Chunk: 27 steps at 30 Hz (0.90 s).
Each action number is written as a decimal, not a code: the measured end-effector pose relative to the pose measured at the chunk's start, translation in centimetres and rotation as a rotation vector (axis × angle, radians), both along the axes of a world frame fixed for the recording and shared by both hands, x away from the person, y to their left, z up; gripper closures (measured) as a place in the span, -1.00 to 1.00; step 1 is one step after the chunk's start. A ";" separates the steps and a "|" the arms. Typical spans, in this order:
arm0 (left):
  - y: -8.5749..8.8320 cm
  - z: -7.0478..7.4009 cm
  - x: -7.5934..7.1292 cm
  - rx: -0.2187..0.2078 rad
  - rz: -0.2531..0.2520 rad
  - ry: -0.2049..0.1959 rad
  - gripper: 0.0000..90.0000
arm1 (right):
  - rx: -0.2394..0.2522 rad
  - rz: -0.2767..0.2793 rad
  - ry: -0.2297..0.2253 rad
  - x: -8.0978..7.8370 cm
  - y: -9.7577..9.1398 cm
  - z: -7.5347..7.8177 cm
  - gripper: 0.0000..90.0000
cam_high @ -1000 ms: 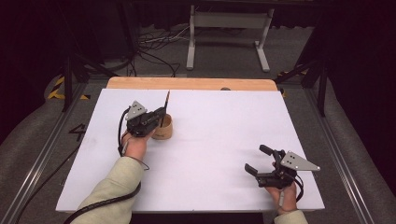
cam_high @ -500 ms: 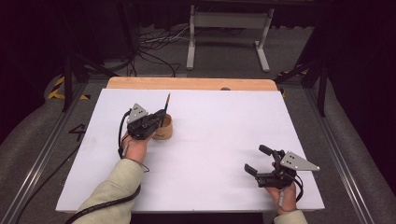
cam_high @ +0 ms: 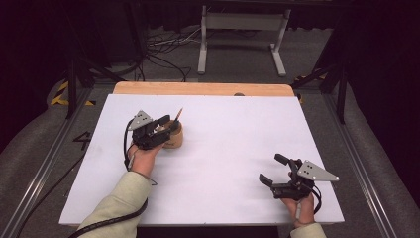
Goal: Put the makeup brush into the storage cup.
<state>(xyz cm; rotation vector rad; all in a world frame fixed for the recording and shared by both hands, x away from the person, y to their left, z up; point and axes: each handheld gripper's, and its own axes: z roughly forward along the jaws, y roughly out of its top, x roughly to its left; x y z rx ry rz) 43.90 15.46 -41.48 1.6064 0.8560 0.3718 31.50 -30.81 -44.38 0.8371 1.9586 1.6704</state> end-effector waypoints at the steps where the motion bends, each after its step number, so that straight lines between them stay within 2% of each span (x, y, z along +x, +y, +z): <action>1: 0.2 0.1 -0.1 -0.016 -0.011 0.009 -0.05 | -0.001 0.000 0.001 0.0 0.0 0.0 -0.90; 2: 0.3 0.3 -0.2 -0.039 -0.023 0.018 -0.13 | 0.000 0.002 0.001 0.1 0.0 0.0 -0.90; 4: 0.6 0.6 -0.4 -0.060 -0.044 0.014 -0.24 | 0.001 0.003 0.001 0.1 0.1 0.1 -0.90; 7: 0.8 1.1 -0.8 -0.078 -0.074 0.013 -0.40 | 0.002 0.005 -0.005 0.2 0.2 0.3 -0.91; 12: 1.1 2.2 -2.1 -0.056 -0.116 -0.031 -0.58 | -0.018 0.011 -0.024 0.3 0.4 1.1 -0.94; 16: 1.4 3.0 -3.3 -0.038 -0.137 -0.071 -0.62 | -0.025 0.016 -0.047 0.5 0.2 1.9 -0.96; 20: 1.9 3.5 -4.3 -0.023 -0.159 -0.092 -0.68 | -0.017 0.029 -0.033 0.8 0.0 2.4 -0.97; 26: 2.8 3.7 -5.3 -0.038 -0.183 -0.097 -0.79 | -0.027 0.037 -0.015 1.0 -0.1 2.7 -1.00; 27: 3.0 3.7 -5.4 -0.031 -0.202 -0.100 -0.81 | -0.028 0.038 -0.013 1.0 -0.1 2.8 -1.00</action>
